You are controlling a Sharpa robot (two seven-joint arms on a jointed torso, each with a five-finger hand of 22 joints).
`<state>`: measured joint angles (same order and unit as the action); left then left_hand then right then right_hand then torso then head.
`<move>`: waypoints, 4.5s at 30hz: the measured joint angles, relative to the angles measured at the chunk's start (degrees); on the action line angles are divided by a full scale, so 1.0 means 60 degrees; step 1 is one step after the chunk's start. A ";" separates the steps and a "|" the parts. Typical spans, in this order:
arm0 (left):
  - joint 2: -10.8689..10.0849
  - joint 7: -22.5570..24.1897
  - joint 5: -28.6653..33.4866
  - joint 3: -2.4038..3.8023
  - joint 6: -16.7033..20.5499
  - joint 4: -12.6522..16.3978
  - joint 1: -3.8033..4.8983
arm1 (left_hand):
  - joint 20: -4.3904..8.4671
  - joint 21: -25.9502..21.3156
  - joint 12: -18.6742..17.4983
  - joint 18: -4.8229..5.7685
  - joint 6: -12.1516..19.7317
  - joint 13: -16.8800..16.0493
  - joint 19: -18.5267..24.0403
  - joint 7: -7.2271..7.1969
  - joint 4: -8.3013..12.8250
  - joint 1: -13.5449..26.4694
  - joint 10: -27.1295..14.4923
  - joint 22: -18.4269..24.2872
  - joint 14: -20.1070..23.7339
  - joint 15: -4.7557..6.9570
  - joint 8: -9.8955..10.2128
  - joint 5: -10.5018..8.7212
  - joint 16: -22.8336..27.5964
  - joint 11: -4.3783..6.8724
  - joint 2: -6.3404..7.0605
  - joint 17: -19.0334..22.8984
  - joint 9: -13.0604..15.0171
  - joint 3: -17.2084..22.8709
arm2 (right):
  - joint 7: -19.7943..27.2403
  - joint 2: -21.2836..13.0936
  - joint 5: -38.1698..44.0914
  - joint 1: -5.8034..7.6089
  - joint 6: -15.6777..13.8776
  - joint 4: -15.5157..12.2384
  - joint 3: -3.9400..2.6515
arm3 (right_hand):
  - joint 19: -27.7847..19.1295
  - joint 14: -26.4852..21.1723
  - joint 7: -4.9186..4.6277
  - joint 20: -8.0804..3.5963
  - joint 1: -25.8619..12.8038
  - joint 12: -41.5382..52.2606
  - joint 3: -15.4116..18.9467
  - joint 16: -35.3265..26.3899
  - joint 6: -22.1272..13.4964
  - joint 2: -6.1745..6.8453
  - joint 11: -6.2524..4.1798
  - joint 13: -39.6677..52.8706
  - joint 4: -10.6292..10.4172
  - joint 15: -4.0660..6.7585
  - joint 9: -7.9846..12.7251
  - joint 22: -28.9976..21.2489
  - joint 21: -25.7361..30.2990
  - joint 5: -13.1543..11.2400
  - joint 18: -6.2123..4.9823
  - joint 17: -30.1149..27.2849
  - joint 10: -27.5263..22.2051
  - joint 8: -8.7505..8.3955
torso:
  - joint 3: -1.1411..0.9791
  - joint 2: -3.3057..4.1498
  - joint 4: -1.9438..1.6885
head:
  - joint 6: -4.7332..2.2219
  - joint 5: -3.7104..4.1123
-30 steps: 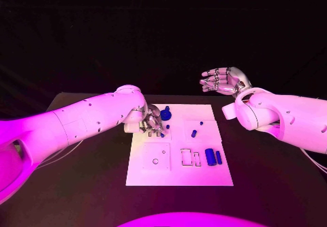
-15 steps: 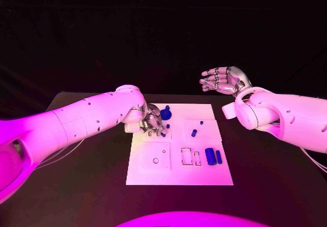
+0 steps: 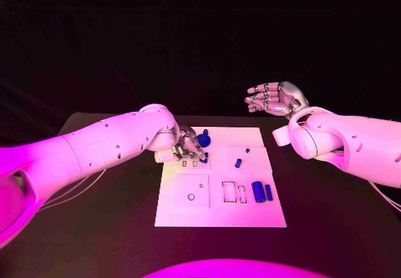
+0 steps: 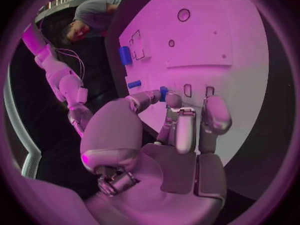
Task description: Assemble the parts on the task board
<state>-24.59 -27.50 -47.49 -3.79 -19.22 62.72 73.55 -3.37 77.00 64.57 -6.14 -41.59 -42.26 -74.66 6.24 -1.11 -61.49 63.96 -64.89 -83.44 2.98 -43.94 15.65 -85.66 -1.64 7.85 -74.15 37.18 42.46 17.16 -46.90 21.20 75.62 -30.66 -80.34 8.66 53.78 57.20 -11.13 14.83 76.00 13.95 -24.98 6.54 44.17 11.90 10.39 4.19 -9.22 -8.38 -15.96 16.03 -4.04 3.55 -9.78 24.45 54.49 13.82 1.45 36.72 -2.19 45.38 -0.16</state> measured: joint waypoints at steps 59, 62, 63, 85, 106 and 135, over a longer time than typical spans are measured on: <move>-0.1002 -0.0405 -0.0067 -0.0410 0.1522 0.1139 -0.0046 | 0.0235 0.0407 0.0590 0.0225 -0.0223 -0.1219 -0.0476 -0.0221 0.0332 0.0793 0.1124 -0.0789 -0.0046 0.0186 0.0002 0.1537 -0.0332 0.0341 0.0115 0.0000 0.0000 0.0330 | 0.0001 -0.0036 0.0000 -0.0002 0.0042 0.0081 0.0005 | 0.0000 0.0000 -0.0016 0.0000 0.0000 -0.0071 0.0000 0.0000 0.0051 -0.0001 0.0027 -0.0003 0.0000 0.0000 0.0000 -0.0020 0.0000 0.0000 0.0000 -0.0029 0.0028 0.0000 | 0.0000 -0.0008 -0.0012 | 0.0098 -0.0143; -0.0998 -0.0405 -0.0108 -0.0412 0.1535 0.1139 -0.0056 | 0.0235 0.0407 0.0591 0.0224 -0.0225 -0.1228 -0.0476 -0.0224 0.0332 0.0794 0.1158 -0.0790 -0.0046 0.0186 0.0002 0.1537 -0.0332 0.0370 0.0116 0.0000 0.0001 0.0330 | 0.0001 -0.0036 0.0000 -0.0002 0.0042 0.0087 0.0005 | 0.0000 0.0000 -0.0017 0.0000 -0.0001 -0.0071 0.0000 0.0000 0.0051 -0.0001 0.0027 -0.0003 0.0000 0.0000 0.0000 -0.0020 0.0000 0.0000 0.0000 -0.0029 0.0028 0.0000 | 0.0000 -0.0008 -0.0013 | 0.0101 -0.0142; -0.0998 -0.0405 -0.0122 -0.0413 0.1535 0.1139 -0.0059 | 0.0235 0.0408 0.0591 0.0225 -0.0227 -0.1228 -0.0476 -0.0226 0.0332 0.0853 0.1169 -0.0790 -0.0046 0.0186 0.0002 0.1537 -0.0332 0.0360 0.0130 0.0000 0.0001 0.0330 | 0.0001 -0.0036 0.0000 -0.0002 0.0042 0.0088 0.0006 | 0.0000 0.0000 -0.0016 0.0000 -0.0001 -0.0071 0.0000 0.0000 0.0051 -0.0001 0.0027 -0.0003 0.0000 0.0000 0.0000 -0.0020 0.0000 0.0000 0.0000 -0.0029 0.0028 0.0000 | 0.0000 -0.0008 -0.0013 | 0.0104 -0.0142; -0.0965 -0.0423 -0.0349 -0.0426 0.1402 0.1131 -0.0099 | 0.0235 0.0408 0.0636 0.0225 -0.0261 -0.1297 -0.0476 -0.0260 0.0330 0.0930 0.1361 -0.0797 -0.0047 0.0188 0.0002 0.1537 -0.0333 0.0409 0.0127 0.0000 0.0001 0.0327 | 0.0005 -0.0034 0.0000 -0.0002 0.0047 0.0106 0.0007 | 0.0000 0.0000 -0.0050 0.0000 -0.0001 -0.0072 0.0000 -0.0001 0.0116 -0.0001 0.0027 -0.0004 0.0000 0.0000 0.0000 -0.0084 0.0000 0.0000 0.0000 -0.0040 0.0028 0.0000 | 0.0002 -0.0013 -0.0016 | 0.0129 -0.0135; -0.0998 -0.0420 -0.0361 -0.0427 0.1447 0.1143 -0.0108 | 0.0270 0.0406 0.0635 0.0225 -0.1223 -0.1432 -0.0509 -0.0709 -0.0185 0.0929 0.1686 -0.0797 0.0058 0.0289 -0.0108 0.2063 -0.0405 0.0562 0.0127 0.0000 0.1207 -0.0560 | 0.0007 -0.0032 0.0000 -0.0005 0.0053 0.0126 0.0009 | 0.0000 0.0000 -0.0050 0.0000 -0.0052 -0.0072 0.0000 -0.0001 0.0116 -0.0052 0.0027 -0.0004 0.0000 0.0000 0.0000 -0.0100 0.0000 0.0000 0.0000 -0.0052 0.0028 0.0000 | 0.0000 -0.0009 -0.0016 | 0.0154 -0.0129; -0.1708 -0.0036 0.0517 -0.0237 0.2317 0.1781 -0.0148 | -0.0060 -0.0266 -0.0985 0.0217 -0.0466 0.1128 -0.0170 -0.0137 -0.0449 0.0389 0.0084 0.0360 -0.0022 -0.0011 0.0767 0.2062 -0.0042 0.0156 0.0175 0.0000 0.1057 -0.1243 | -0.0406 -0.0056 0.0849 -0.0006 0.0475 0.0061 0.0019 | 0.0111 0.0361 -0.0032 -0.0101 0.0178 -0.0183 0.0135 0.0001 0.0251 -0.0274 -0.0070 -0.0004 0.0261 0.0111 0.0016 -0.0368 -0.0009 0.0000 0.0000 -0.0188 0.0132 -0.0110 | 0.0001 -0.0013 -0.0006 | 0.0038 -0.0050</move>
<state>-34.84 -27.71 -44.39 -5.21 -5.32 73.40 72.66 -3.73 75.40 58.66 -4.84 -44.39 -35.49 -75.68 5.42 -3.80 -59.16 64.46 -62.73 -83.57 2.91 -39.34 28.02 -85.91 -0.70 8.89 -74.14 43.52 35.00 14.72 -47.24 26.29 75.58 -27.80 -79.97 8.78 54.45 59.37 -11.32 14.23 77.07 12.85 -24.16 6.55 45.68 10.25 9.97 4.16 -7.65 -7.71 -15.87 13.83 -4.09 3.55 -9.78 23.32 55.29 13.16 1.46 36.64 -2.22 45.62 -0.47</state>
